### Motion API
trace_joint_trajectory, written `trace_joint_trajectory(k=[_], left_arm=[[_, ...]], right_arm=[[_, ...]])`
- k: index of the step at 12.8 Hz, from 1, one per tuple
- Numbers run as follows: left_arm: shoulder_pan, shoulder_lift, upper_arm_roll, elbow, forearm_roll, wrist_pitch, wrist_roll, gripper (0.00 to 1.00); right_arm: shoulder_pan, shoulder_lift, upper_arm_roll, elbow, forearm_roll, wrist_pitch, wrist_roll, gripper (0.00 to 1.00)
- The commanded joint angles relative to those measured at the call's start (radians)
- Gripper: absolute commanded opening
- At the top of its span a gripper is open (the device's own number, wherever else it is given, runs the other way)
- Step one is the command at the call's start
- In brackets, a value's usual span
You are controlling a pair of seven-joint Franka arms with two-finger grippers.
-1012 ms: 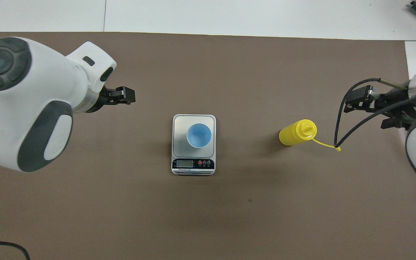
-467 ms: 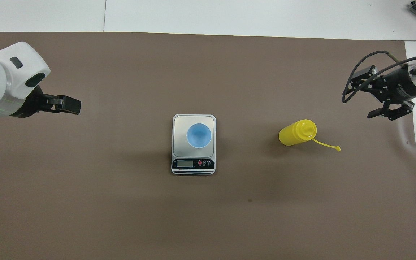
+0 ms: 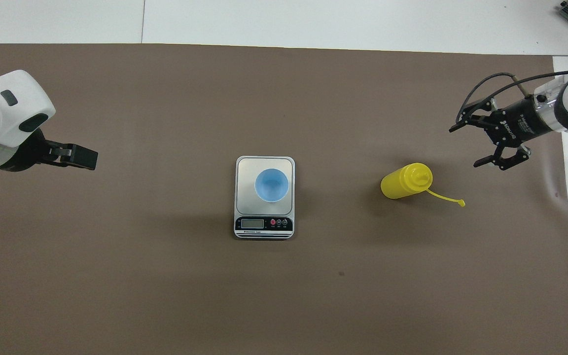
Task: Pour seasoning into cup on scale with both arms
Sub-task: 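Release the cup and withdraw the left gripper while the right gripper opens, then lower the right gripper onto the yellow bottle and grasp it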
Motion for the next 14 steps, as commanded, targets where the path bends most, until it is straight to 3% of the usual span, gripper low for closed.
trace_joint_trajectory(k=[1,5,9,14], left_arm=[[0.067,-0.038,-0.007,-0.032,-0.016,-0.013,0.082,1.0],[0.107,-0.043,-0.007,-0.007,-0.016,-0.042,0.074,1.0],[0.109,-0.024,-0.008,0.116,-0.035,-0.129,0.06,1.0],[0.092,-0.032,-0.01,0.113,-0.043,-0.143,0.002,1.0]], right_arm=[[-0.036,0.065,0.011,0.004,0.114,-0.022,0.033,1.0],[-0.06,0.052,0.009,-0.136,0.297,0.01,0.103,1.0],[-0.046,-0.012,0.014,-0.298,0.317,0.016,0.056,1.0],[0.004,-0.026,0.02,-0.346,0.362,0.06,0.063,1.0]])
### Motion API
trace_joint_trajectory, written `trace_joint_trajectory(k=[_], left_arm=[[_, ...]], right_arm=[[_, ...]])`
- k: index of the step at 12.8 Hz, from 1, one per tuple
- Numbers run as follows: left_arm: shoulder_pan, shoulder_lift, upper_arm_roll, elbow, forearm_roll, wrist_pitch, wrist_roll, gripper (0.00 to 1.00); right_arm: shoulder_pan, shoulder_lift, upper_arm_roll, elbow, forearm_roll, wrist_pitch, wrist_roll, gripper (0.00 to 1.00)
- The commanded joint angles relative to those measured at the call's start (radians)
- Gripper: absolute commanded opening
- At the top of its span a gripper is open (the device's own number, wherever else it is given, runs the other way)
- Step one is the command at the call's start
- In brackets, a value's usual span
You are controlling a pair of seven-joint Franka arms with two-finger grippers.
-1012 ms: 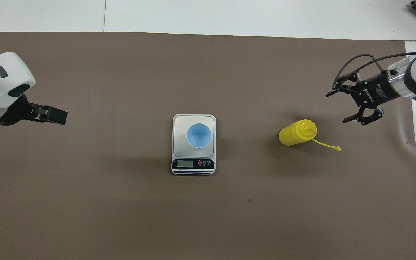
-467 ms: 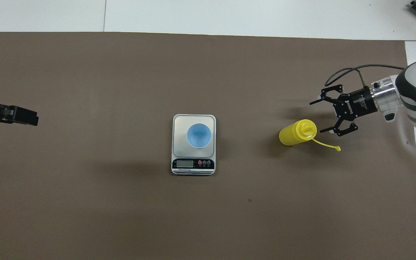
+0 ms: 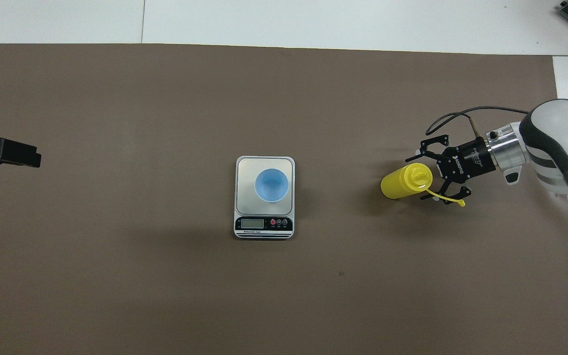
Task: Pour seasoning into cup on scale with both arms
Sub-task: 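Lower the right gripper onto the yellow bottle and grasp it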
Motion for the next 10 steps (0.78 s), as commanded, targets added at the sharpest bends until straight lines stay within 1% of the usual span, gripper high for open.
trace_joint_trajectory(k=[1,2,3,4,5,8,9,10], left_arm=[[0.014,-0.002,-0.014,0.005,-0.016,-0.038,-0.02,1.0],[0.044,-0.004,-0.021,0.002,-0.016,-0.035,-0.017,1.0],[0.081,-0.007,-0.063,-0.007,-0.016,-0.034,-0.017,1.0],[0.1,-0.007,-0.083,-0.008,-0.016,-0.037,-0.015,1.0],[0.097,-0.007,-0.085,-0.008,-0.016,-0.038,-0.015,1.0],[0.062,-0.008,-0.077,-0.008,-0.016,-0.053,-0.02,1.0],[0.062,-0.01,-0.077,-0.008,-0.016,-0.055,-0.02,1.0],[0.063,-0.013,-0.077,-0.015,-0.016,-0.046,-0.017,1.0]], right_arm=[[0.046,-0.039,0.004,-0.072,0.028,0.064,-0.014,1.0],[0.056,-0.043,0.003,-0.082,0.023,0.074,-0.018,1.0],[0.063,-0.045,0.003,-0.083,0.019,0.072,-0.027,0.76],[0.063,-0.052,0.004,-0.08,0.018,0.072,-0.034,0.12],[0.066,-0.071,0.004,-0.079,0.023,0.08,-0.02,0.0],[0.071,-0.121,0.004,-0.076,0.022,0.161,0.073,0.0],[0.114,-0.14,0.001,-0.072,0.015,0.202,0.122,0.0],[0.166,-0.154,-0.002,-0.072,0.009,0.274,0.179,0.0]])
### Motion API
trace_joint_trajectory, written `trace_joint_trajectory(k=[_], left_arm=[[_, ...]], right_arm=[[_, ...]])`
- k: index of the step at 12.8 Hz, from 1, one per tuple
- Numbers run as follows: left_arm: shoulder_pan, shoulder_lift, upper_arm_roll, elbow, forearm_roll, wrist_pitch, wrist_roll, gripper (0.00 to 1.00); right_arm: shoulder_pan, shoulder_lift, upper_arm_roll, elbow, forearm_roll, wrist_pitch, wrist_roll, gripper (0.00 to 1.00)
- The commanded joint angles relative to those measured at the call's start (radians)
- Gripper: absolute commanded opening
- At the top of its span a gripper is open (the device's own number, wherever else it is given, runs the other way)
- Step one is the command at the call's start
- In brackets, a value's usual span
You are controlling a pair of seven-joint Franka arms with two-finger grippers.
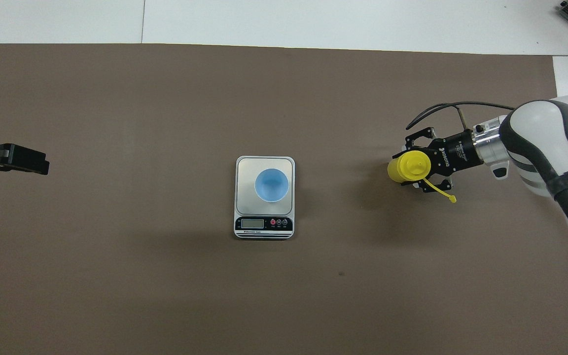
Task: Pour seasoning into cup on scale with both arms
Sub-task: 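Lift the yellow bottle with the right gripper over the cup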
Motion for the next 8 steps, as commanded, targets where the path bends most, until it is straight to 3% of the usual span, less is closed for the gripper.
trace_joint_trajectory(k=[1,5,8], left_arm=[[-0.004,-0.012,0.004,-0.011,-0.012,-0.001,-0.005,1.0],[0.008,-0.018,0.004,-0.015,-0.012,-0.009,-0.005,1.0],[0.01,-0.018,0.004,-0.015,-0.012,-0.007,-0.005,1.0]], right_arm=[[0.108,-0.068,0.0,-0.033,-0.01,0.17,0.157,0.0],[0.282,-0.06,0.0,0.019,-0.205,0.358,0.448,0.0],[0.391,-0.039,0.0,0.076,-0.435,0.404,0.686,0.0]])
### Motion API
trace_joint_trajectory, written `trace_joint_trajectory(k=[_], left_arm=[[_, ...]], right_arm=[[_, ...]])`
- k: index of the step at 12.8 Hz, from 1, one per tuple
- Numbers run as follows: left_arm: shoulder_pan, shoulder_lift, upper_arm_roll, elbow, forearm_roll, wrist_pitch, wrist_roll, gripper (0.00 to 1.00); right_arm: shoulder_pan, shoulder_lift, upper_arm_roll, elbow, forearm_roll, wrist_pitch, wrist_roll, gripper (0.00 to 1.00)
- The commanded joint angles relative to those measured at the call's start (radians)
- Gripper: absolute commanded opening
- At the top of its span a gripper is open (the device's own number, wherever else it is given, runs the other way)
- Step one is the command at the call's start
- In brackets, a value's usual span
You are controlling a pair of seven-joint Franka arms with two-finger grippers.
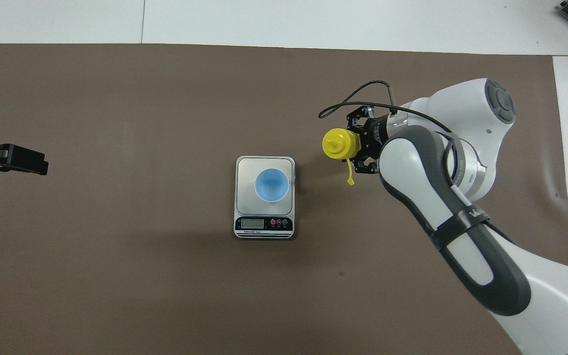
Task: Pour seasoning into cup on scale with both arms
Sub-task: 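Lift the yellow bottle with the right gripper over the cup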
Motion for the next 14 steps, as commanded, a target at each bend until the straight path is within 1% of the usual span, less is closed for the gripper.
trace_joint_trajectory(k=[1,2,3,5,6,8,14], left_arm=[[0.005,-0.018,0.0,-0.015,-0.012,-0.006,-0.005,1.0],[0.005,-0.018,0.0,-0.015,-0.012,-0.006,-0.005,1.0],[0.005,-0.018,0.0,-0.015,-0.012,-0.006,-0.005,1.0],[0.005,-0.018,0.0,-0.015,-0.012,-0.006,-0.005,1.0],[0.005,-0.018,0.0,-0.015,-0.012,-0.006,-0.005,1.0],[0.005,-0.018,0.0,-0.015,-0.012,-0.006,-0.005,1.0],[0.005,-0.018,0.0,-0.015,-0.012,-0.006,-0.005,1.0]], right_arm=[[0.071,0.013,-0.002,0.055,-0.211,0.032,0.164,0.0],[0.108,0.016,-0.002,0.061,-0.305,0.056,0.227,0.0],[0.122,0.016,-0.001,0.064,-0.395,0.076,0.266,0.0],[0.15,0.023,-0.001,0.078,-0.512,0.117,0.28,0.0],[0.173,0.026,-0.002,0.077,-0.587,0.139,0.281,0.0],[0.194,0.024,0.001,0.064,-0.764,0.145,0.283,0.0],[0.254,-0.003,-0.001,0.031,-1.1,0.141,0.335,0.0]])
